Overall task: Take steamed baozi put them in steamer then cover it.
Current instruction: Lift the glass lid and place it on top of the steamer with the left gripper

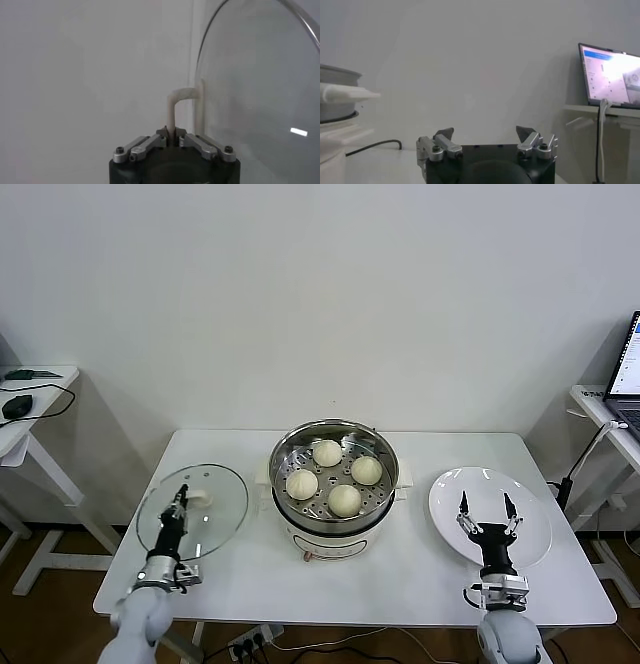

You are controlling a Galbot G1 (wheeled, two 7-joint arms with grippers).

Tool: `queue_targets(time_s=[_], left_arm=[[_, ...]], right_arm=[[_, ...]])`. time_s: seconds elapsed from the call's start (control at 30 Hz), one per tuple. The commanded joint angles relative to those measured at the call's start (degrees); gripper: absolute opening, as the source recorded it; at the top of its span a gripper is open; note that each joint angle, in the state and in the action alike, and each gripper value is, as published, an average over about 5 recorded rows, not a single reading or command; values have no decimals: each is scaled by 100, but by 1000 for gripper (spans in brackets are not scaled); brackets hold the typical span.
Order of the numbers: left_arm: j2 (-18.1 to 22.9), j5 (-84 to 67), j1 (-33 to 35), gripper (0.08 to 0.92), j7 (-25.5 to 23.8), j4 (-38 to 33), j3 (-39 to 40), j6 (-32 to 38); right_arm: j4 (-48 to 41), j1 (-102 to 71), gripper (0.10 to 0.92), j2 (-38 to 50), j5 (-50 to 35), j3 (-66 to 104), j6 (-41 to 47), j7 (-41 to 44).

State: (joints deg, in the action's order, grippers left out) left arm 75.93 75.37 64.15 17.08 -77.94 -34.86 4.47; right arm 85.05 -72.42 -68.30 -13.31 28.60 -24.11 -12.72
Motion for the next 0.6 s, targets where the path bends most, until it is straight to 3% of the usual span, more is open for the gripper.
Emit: queue_targets(time_s=[0.03, 0.27, 0.4, 0.6], left_arm=[[-645, -605, 475, 191, -236, -1927, -620, -180], [-865, -1466, 591, 191, -833, -3481, -389, -799], [-770, -1868, 391, 191, -1105, -4077, 410, -1331], [-563, -1864, -152, 191, -1496, -4377, 1828, -2172]], right_arm=[[-4, 23, 823, -19, -4, -6, -17, 10], [-32, -15, 823, -14, -7, 39, -46, 22], [-18, -15, 823, 11, -35, 70, 19, 11], [-28, -11, 823, 64, -129, 119, 190, 24]])
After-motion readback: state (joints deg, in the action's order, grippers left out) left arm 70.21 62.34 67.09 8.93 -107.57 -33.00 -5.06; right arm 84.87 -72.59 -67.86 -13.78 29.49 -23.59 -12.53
